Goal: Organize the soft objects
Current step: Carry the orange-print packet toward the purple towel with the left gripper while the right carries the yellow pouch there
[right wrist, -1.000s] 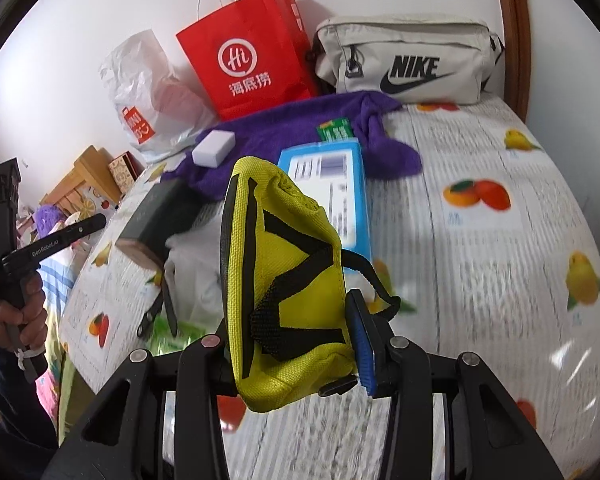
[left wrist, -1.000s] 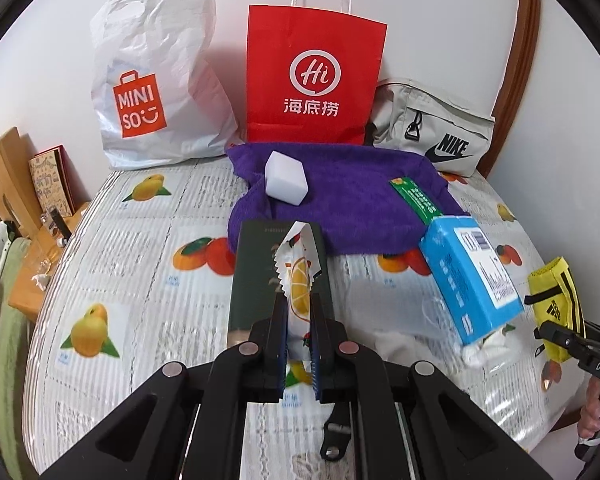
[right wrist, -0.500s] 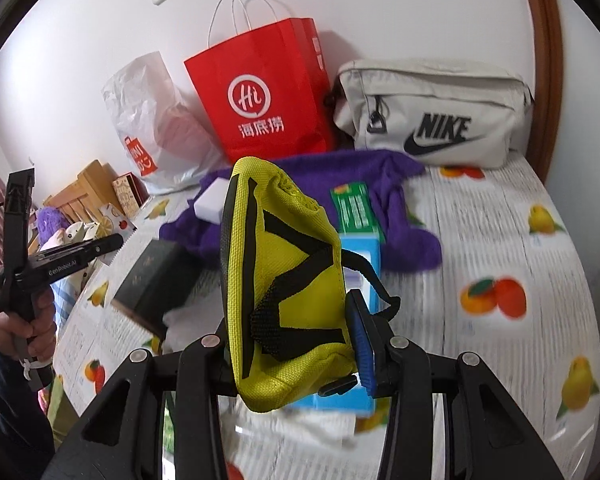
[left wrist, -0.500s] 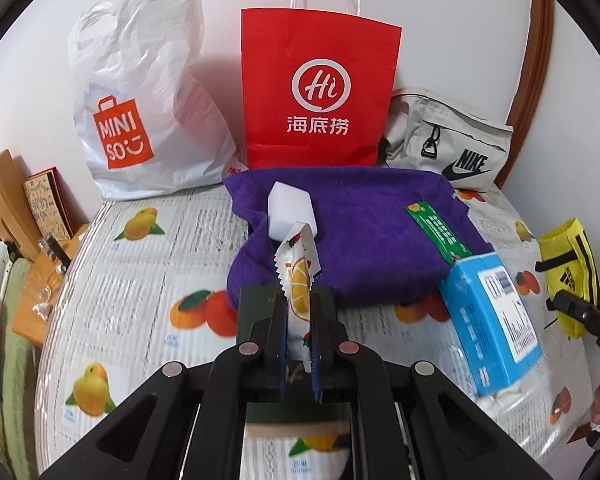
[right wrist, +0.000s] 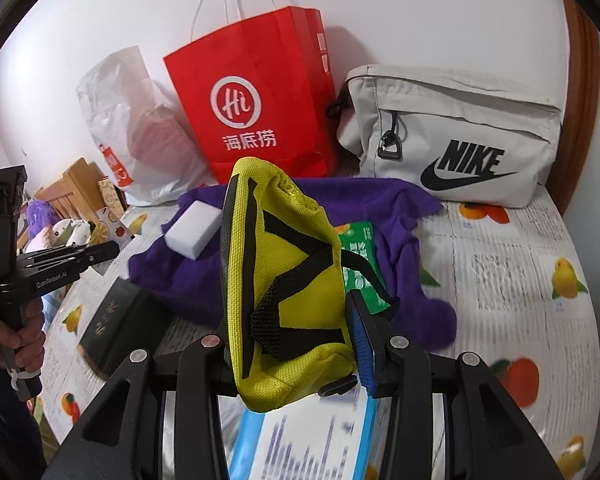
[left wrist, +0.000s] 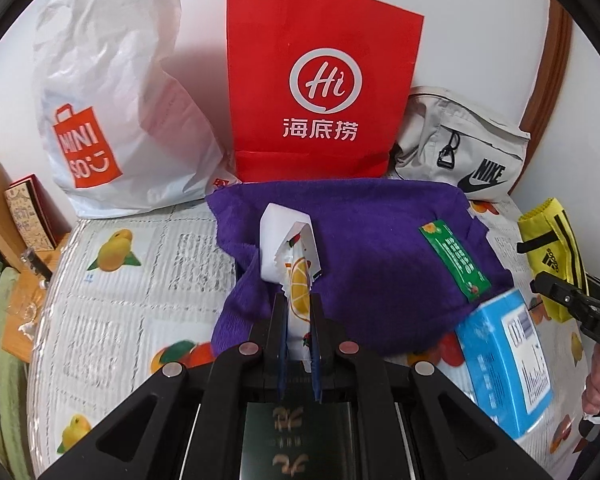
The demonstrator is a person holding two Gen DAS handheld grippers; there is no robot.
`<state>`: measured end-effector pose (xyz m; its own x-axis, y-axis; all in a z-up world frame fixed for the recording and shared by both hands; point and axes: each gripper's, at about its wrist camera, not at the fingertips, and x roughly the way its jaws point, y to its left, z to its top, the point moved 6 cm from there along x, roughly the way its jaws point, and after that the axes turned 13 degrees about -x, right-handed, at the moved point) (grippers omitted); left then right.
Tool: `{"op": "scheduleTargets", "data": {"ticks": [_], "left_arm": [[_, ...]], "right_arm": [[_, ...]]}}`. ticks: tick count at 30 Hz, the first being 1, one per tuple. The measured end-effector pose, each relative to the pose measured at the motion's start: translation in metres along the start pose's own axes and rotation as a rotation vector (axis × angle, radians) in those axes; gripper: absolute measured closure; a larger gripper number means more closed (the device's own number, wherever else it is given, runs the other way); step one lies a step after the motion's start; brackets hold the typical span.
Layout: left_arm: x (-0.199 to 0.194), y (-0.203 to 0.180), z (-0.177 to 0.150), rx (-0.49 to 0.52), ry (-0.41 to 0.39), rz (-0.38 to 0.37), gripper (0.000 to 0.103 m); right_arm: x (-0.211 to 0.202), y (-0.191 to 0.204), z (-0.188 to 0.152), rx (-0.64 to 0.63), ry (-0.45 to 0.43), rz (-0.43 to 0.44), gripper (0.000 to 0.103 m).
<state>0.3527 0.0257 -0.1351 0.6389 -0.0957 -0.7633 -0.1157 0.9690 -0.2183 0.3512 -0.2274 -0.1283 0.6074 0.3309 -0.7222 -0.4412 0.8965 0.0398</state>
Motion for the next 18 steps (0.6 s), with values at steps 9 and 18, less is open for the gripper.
{"op": "scheduleTargets", "data": {"ticks": [9,18], "left_arm": [[0.045,-0.008,0.014,-0.022,0.079,-0.049,0.094],[0.079,-0.013,0.013,-0.031,0.166,-0.088,0.094]], "right_arm": [[0.045,-0.019,0.018,-0.021,0.072,-0.024,0.061],[0.090,-0.026,0.025,-0.033,0.155,-0.014,0.061]]}}
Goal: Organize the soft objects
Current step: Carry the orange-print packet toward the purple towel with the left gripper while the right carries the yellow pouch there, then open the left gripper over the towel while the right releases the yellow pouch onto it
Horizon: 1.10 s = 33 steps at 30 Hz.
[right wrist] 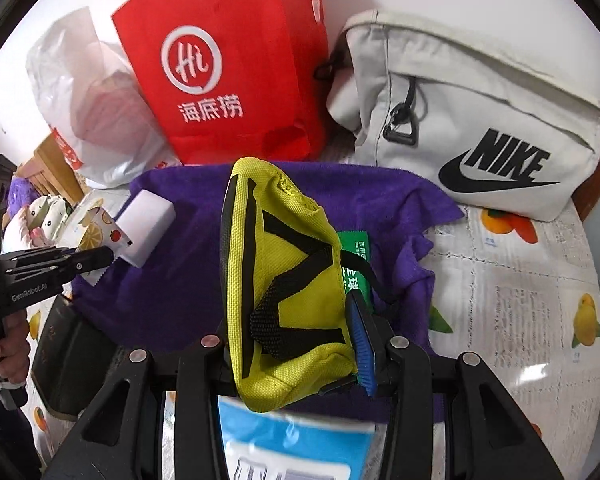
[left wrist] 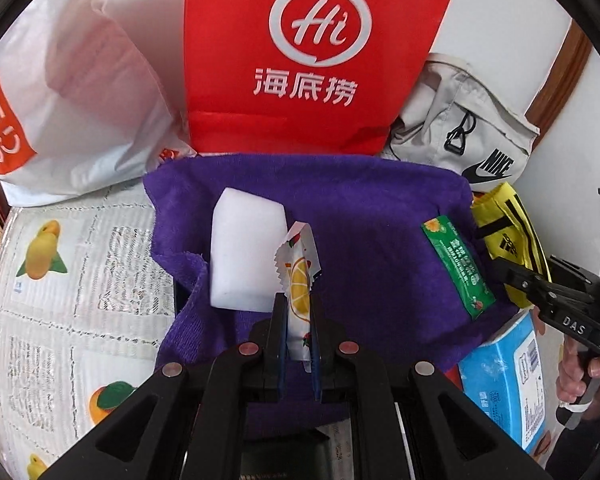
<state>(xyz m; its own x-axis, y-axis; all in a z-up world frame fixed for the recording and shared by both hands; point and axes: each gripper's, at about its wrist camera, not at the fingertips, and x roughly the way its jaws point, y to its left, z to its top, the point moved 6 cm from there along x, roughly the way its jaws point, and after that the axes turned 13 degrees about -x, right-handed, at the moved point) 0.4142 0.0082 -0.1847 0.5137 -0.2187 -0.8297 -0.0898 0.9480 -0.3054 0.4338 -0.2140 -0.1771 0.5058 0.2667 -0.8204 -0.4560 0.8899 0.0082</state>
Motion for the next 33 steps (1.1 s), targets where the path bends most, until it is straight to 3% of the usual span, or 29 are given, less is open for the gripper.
{"op": "scheduleTargets", "data": {"ticks": [8,10,15,17,22,25,33], "left_arm": [[0.011,0.002,0.005,-0.004,0.027,0.021,0.092],[0.010,0.002,0.008,-0.002,0.019,0.028,0.077],[0.005,0.004,0.012,0.000,-0.004,0.047,0.056],[0.003,0.004,0.013,0.008,-0.014,0.063,0.056],[-0.001,0.006,0.010,0.013,-0.017,0.098,0.052],[-0.010,0.009,0.007,0.004,-0.023,0.098,0.051],[-0.050,0.016,-0.010,-0.028,-0.073,0.082,0.051]], "right_arm": [[0.023,-0.007,0.003,0.002,0.056,-0.019,0.060],[0.029,-0.007,0.002,-0.003,0.075,-0.025,0.059],[0.036,-0.008,0.002,-0.003,0.096,-0.033,0.052],[0.036,-0.008,0.003,-0.010,0.094,-0.037,0.042],[0.032,-0.006,0.003,-0.009,0.093,-0.042,0.038],[0.020,-0.004,0.000,-0.020,0.075,-0.052,0.029],[-0.031,0.002,-0.012,0.038,-0.015,-0.044,0.029]]}}
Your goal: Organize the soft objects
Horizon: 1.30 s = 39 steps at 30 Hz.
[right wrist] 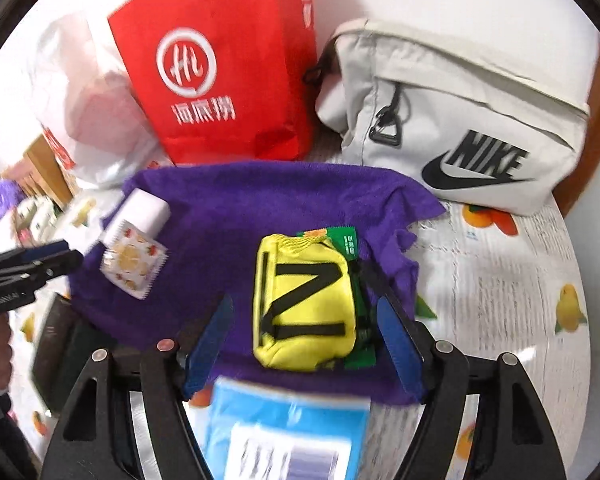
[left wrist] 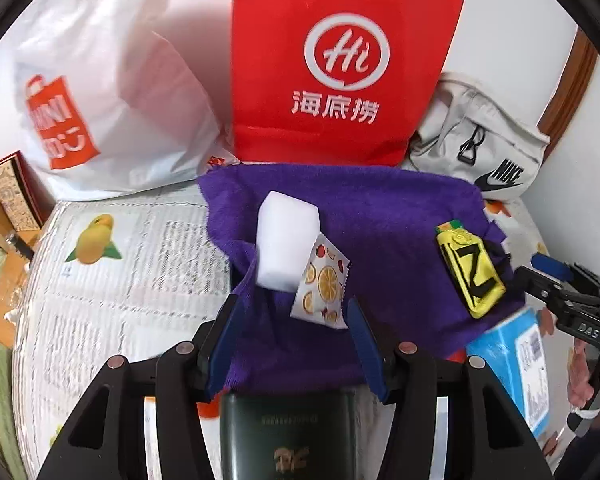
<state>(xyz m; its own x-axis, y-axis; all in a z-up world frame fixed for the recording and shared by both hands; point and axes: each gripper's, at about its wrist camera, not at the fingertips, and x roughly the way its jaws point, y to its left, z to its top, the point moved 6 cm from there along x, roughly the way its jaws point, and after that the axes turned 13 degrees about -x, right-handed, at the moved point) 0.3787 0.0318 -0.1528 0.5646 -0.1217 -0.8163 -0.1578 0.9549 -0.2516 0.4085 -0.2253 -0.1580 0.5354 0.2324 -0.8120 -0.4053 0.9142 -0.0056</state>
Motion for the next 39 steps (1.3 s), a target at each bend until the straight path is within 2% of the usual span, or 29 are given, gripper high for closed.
{"op": "scheduleTargets", "data": {"ticks": [5,12,16,19,21,25,28,34,39], "left_arm": [[-0.035,0.003,-0.020,0.012,-0.035,-0.010,0.051],[-0.078,0.005,-0.052,0.009,-0.051,-0.033,0.051],[-0.091,0.010,-0.079,0.001,-0.037,-0.036,0.051],[-0.096,0.017,-0.099,-0.013,-0.023,-0.028,0.051],[-0.097,0.024,-0.109,-0.031,-0.013,-0.025,0.051],[-0.096,0.033,-0.130,-0.051,0.016,-0.007,0.051],[-0.097,0.040,-0.142,-0.058,0.014,-0.001,0.051],[-0.089,0.047,-0.168,-0.064,0.048,0.001,0.051],[-0.077,0.041,-0.186,-0.052,0.101,-0.034,0.051]], "right_arm": [[-0.054,0.002,-0.023,0.092,-0.089,0.032,0.029],[-0.111,0.030,-0.069,0.039,-0.133,-0.023,0.029],[-0.126,0.051,-0.111,0.038,-0.137,0.014,0.029],[-0.124,0.068,-0.141,0.022,-0.117,0.019,0.029],[-0.116,0.081,-0.158,0.006,-0.097,0.062,0.033],[-0.102,0.097,-0.176,-0.034,-0.066,0.088,0.044],[-0.091,0.107,-0.184,-0.067,-0.060,0.096,0.045],[-0.064,0.116,-0.195,-0.136,-0.043,0.048,0.046],[-0.051,0.115,-0.198,-0.147,-0.043,0.008,0.049]]}}
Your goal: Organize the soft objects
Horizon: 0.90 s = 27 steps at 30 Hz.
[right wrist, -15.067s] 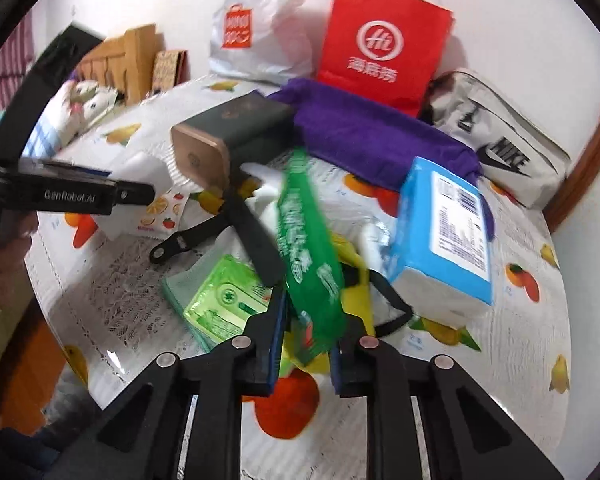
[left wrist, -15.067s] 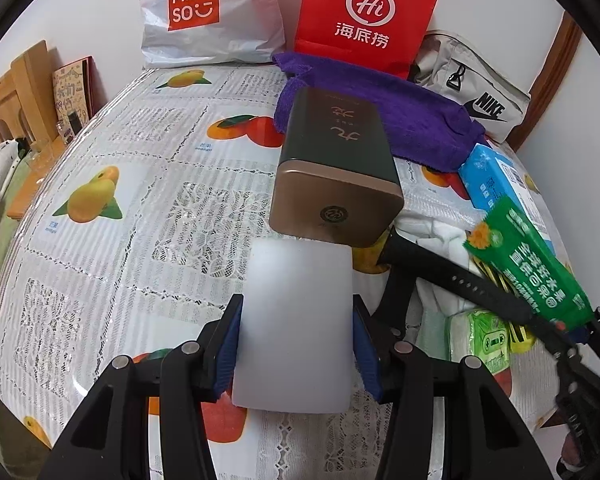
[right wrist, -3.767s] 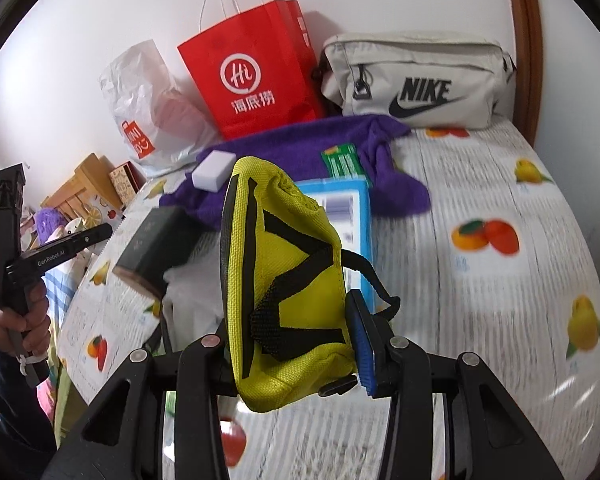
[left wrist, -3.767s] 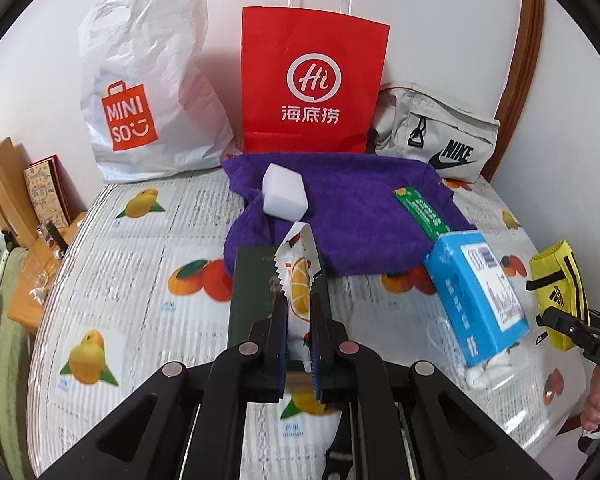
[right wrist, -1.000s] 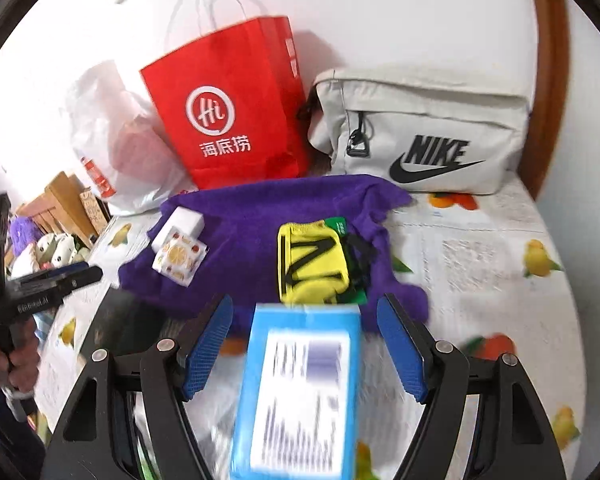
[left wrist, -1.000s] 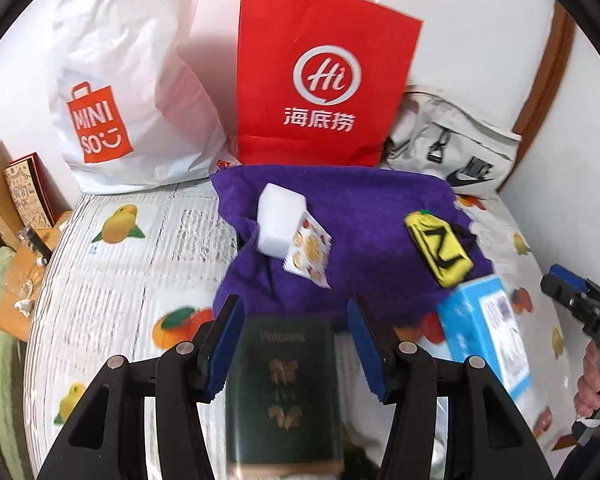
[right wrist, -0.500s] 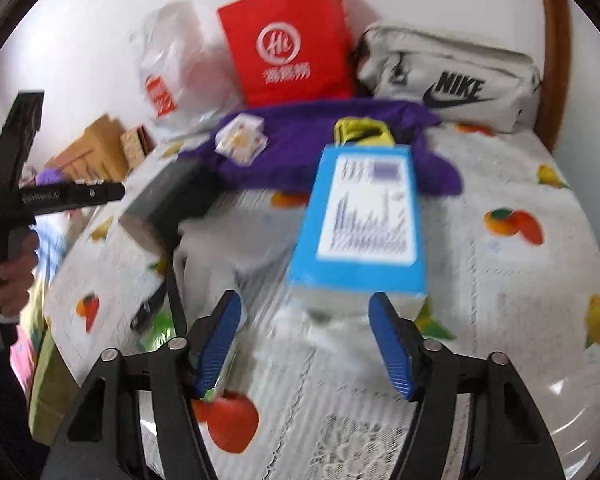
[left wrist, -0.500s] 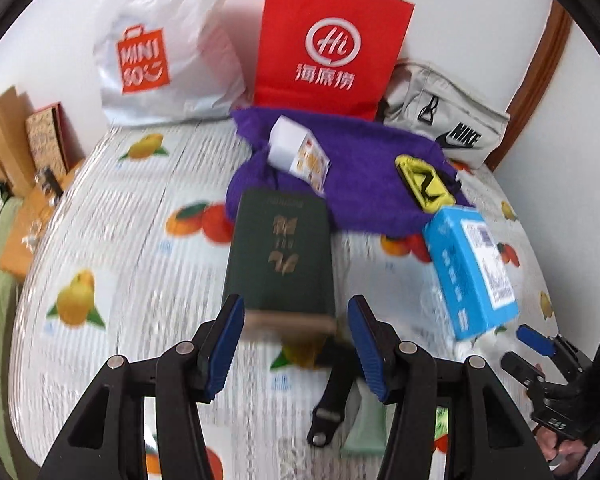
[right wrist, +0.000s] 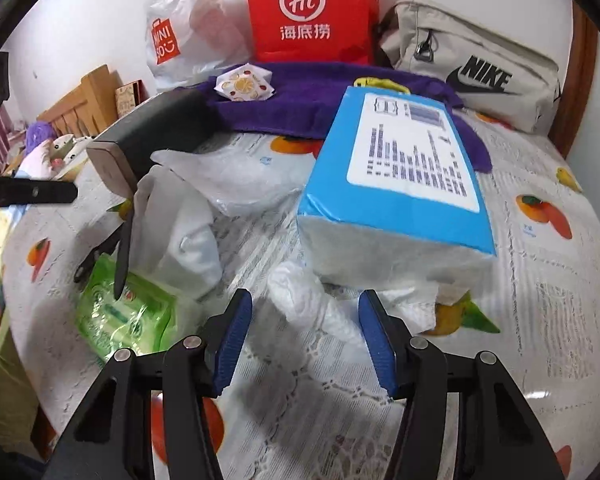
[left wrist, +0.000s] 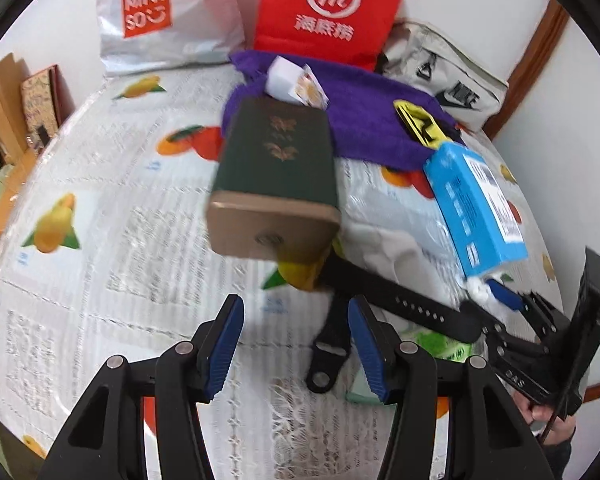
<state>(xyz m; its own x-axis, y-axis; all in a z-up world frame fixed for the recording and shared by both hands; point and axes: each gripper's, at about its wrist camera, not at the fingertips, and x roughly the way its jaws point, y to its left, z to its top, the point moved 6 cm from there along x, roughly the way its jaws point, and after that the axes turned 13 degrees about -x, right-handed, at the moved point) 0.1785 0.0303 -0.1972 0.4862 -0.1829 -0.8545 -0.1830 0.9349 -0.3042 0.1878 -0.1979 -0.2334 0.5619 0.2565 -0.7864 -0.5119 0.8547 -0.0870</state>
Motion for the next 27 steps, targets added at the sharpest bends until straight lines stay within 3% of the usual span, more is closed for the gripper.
{"op": "scheduleTargets", "data": {"ticks": [2,7,11,15,17,19,21,26,27], "left_arm": [[0.004,-0.003,-0.006,0.019,0.010,0.000,0.051],[0.020,-0.008,-0.016,0.067,0.023,0.029,0.047],[0.035,-0.015,-0.021,0.123,0.038,0.030,0.047],[0.041,-0.028,-0.028,0.256,-0.008,0.099,0.049],[0.042,-0.030,-0.029,0.279,-0.030,0.092,0.060],[0.037,-0.026,-0.030,0.284,-0.028,0.080,0.078],[0.033,-0.017,-0.030,0.276,-0.023,0.070,0.083],[0.025,-0.004,-0.037,0.267,-0.013,0.060,0.082],[0.027,-0.004,-0.037,0.264,-0.010,0.055,0.078]], "right_arm": [[0.001,0.001,0.001,-0.005,-0.002,-0.012,0.063],[-0.002,-0.001,-0.001,0.001,-0.009,0.006,0.075],[-0.012,0.003,-0.005,-0.017,-0.001,0.009,0.076],[-0.024,0.008,-0.014,-0.023,0.004,0.015,0.076],[-0.027,0.008,-0.019,-0.031,0.016,0.000,0.076],[-0.026,0.008,-0.026,-0.035,0.030,-0.014,0.076],[-0.027,0.005,-0.031,-0.018,0.032,-0.017,0.076],[-0.031,0.000,-0.037,0.002,0.028,-0.012,0.076],[-0.030,0.000,-0.038,0.002,0.026,-0.010,0.076]]}}
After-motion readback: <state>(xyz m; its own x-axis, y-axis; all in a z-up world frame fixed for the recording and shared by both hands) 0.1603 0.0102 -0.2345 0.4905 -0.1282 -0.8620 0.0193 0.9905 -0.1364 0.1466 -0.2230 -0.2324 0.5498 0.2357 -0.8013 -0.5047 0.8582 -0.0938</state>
